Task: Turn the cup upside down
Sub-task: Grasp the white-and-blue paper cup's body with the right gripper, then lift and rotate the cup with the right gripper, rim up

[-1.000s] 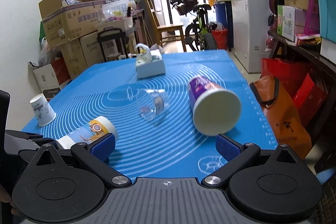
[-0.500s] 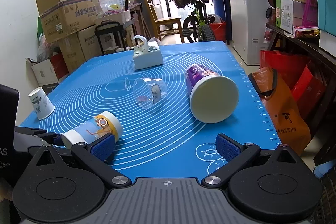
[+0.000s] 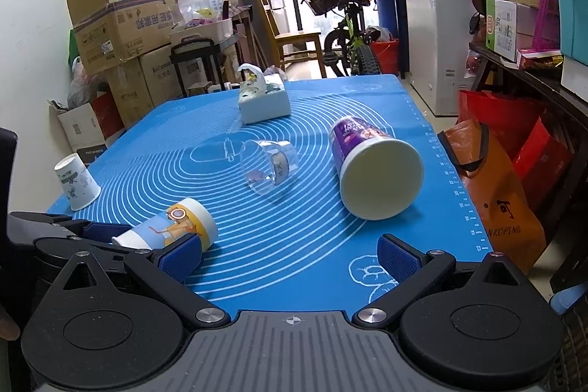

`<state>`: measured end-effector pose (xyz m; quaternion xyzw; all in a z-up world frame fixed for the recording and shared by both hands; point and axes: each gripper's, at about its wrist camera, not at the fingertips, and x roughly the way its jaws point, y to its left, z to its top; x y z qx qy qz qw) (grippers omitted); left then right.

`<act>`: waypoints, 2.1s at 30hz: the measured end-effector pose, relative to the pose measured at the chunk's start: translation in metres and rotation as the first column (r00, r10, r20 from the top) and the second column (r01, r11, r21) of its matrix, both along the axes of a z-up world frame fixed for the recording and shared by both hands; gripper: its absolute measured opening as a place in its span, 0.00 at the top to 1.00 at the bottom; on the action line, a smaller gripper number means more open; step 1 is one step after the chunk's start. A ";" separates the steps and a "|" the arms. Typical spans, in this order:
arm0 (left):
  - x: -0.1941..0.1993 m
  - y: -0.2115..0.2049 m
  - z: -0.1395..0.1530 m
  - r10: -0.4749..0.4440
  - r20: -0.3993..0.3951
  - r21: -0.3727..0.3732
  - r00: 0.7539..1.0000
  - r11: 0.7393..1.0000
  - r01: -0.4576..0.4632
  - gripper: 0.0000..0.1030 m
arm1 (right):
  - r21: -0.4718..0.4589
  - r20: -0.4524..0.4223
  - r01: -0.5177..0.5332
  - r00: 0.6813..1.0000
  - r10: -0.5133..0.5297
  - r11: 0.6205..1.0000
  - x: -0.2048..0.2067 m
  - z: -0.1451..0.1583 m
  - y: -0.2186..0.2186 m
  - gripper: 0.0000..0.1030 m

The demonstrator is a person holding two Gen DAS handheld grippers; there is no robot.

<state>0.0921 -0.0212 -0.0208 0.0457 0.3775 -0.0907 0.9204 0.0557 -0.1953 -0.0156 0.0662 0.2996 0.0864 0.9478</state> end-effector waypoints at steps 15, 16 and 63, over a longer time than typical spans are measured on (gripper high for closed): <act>0.014 0.063 0.039 0.218 0.163 0.021 0.962 0.974 -0.224 0.08 | 0.094 -0.039 -0.078 0.996 0.082 0.992 0.032 0.026 0.034 0.02; 0.017 0.067 0.037 0.230 0.168 0.036 0.959 0.970 -0.239 0.08 | 0.104 -0.049 -0.084 0.995 0.089 0.991 0.034 0.026 0.039 0.02; 0.024 0.110 -0.002 0.285 0.168 -0.028 0.944 0.958 -0.285 0.08 | -0.366 0.297 -0.078 0.935 0.196 0.927 0.024 -0.028 0.125 0.38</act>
